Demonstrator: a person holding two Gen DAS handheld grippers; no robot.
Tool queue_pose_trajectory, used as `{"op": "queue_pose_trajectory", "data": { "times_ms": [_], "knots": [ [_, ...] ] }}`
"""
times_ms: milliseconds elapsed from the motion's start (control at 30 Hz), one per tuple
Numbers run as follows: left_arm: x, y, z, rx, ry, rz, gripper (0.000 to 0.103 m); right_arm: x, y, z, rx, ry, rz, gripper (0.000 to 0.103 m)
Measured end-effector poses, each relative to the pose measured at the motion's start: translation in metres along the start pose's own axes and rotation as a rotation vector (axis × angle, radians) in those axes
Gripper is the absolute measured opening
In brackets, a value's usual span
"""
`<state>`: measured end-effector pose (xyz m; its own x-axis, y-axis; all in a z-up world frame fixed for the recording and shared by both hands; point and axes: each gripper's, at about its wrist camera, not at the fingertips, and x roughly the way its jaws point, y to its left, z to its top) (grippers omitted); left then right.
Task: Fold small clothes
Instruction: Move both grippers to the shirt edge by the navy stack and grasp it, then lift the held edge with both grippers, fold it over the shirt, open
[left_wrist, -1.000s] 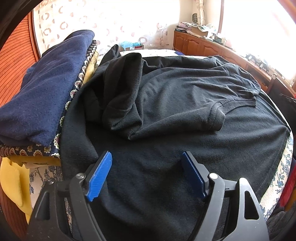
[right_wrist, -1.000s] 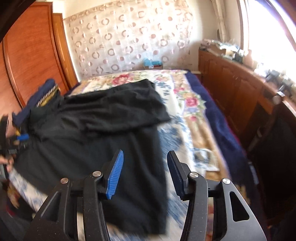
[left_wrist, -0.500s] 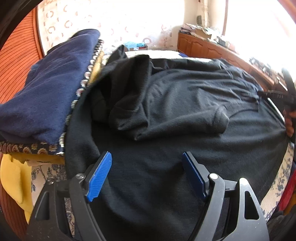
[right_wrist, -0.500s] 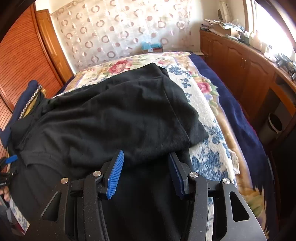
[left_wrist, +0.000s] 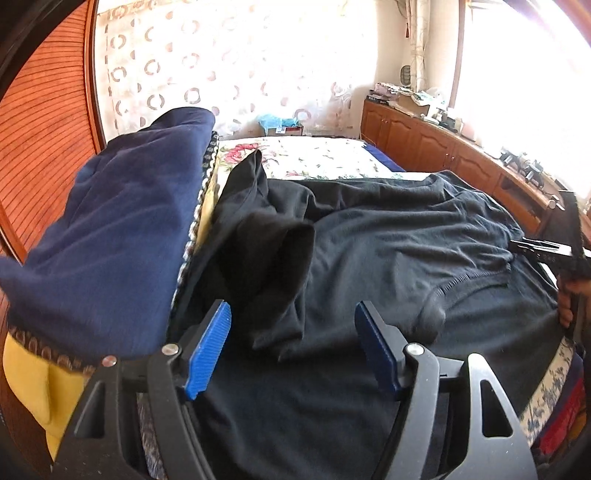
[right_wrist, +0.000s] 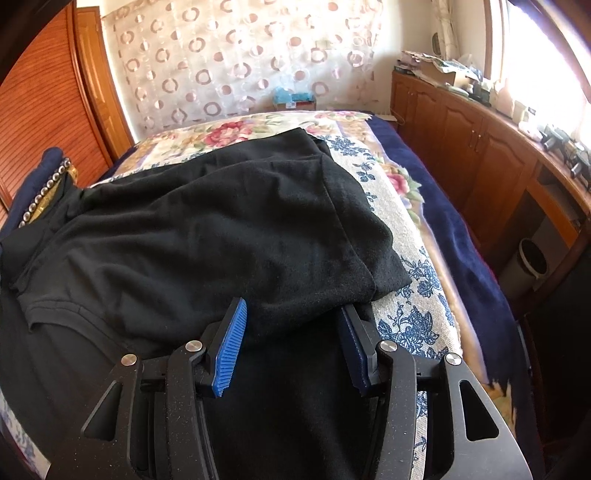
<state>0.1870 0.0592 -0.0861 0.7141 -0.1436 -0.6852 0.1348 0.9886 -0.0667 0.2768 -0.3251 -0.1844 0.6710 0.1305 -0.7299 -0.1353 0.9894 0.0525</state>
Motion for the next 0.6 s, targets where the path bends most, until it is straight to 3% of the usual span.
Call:
{"op": "queue_pose_trajectory", "data": {
  "times_ms": [67, 133, 267, 333, 367, 467, 533, 600],
  "knots": [
    [0.009, -0.002, 0.008, 0.004, 0.008, 0.016, 0.064, 0.001, 0.0, 0.0, 0.001, 0.0, 0.0, 0.051],
    [0.018, -0.001, 0.014, 0.002, 0.025, 0.04, 0.048, 0.001, 0.001, 0.001, 0.003, 0.0, 0.003, 0.051],
    [0.034, 0.003, 0.02, 0.002, 0.057, 0.082, 0.039, 0.001, 0.002, 0.002, -0.006, 0.004, -0.008, 0.051],
    [0.036, 0.007, 0.022, -0.01, 0.06, 0.078, 0.002, 0.003, 0.004, 0.004, -0.018, 0.011, -0.021, 0.048],
    [0.035, 0.009, 0.022, -0.019, 0.055, 0.08, 0.002, 0.004, 0.004, 0.006, -0.017, 0.014, -0.017, 0.045],
    [0.016, 0.014, 0.024, -0.037, -0.012, 0.086, 0.001, 0.007, 0.002, 0.012, -0.001, 0.02, 0.003, 0.021],
    [0.001, 0.019, 0.026, -0.059, -0.056, 0.083, 0.001, 0.009, -0.001, 0.018, 0.009, 0.021, 0.063, 0.003],
    [-0.014, 0.023, 0.029, -0.074, -0.092, 0.074, 0.0, 0.003, 0.003, 0.02, -0.024, -0.009, 0.088, 0.002]
  ]
}}
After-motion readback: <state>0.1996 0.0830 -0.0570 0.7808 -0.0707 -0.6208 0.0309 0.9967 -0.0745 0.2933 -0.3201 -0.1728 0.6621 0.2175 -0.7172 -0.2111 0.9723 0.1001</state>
